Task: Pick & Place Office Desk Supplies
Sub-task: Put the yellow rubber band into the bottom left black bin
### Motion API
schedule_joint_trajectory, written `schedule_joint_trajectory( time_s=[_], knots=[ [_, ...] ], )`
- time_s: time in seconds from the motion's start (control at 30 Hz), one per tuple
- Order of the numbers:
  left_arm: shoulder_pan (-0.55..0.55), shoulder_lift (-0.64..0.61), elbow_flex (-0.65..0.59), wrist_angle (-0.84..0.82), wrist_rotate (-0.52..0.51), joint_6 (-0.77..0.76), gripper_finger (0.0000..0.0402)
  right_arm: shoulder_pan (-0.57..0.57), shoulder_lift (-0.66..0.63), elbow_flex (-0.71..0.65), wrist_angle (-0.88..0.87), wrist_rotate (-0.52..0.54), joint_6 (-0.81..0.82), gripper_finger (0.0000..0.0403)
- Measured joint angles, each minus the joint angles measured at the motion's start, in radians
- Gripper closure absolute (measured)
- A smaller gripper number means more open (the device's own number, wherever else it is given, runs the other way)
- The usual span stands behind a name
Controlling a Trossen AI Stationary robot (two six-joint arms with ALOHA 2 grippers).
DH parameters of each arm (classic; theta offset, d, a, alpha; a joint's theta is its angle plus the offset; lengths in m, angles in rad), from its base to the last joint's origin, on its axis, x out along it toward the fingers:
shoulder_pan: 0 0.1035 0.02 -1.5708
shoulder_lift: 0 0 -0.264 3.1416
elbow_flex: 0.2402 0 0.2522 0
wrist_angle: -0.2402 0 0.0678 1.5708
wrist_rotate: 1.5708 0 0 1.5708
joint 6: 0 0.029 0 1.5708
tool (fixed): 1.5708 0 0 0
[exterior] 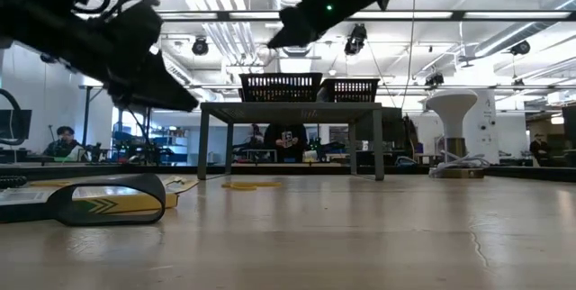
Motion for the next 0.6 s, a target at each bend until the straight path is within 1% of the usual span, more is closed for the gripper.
schedule_joint_trajectory(
  time_s=[0.1, 0.17, 0.3, 0.6],
  knots=[
    [0.000, 0.000, -0.021, 0.012, 0.000, -0.038, 0.0252, -0.005, 0.000, 0.015, -0.030, 0.091, -0.038, 0.0394],
    [0.000, 0.000, -0.030, 0.014, 0.000, -0.060, 0.0252, -0.007, 0.000, 0.016, -0.023, 0.128, -0.062, 0.0394],
    [0.000, 0.000, -0.033, 0.017, 0.000, -0.074, 0.0252, -0.014, 0.000, 0.022, -0.028, 0.133, -0.056, 0.0394],
    [0.000, 0.000, -0.039, 0.021, 0.000, -0.066, 0.0252, -0.015, 0.002, 0.009, -0.109, 0.139, 0.041, 0.0389]
  ],
)
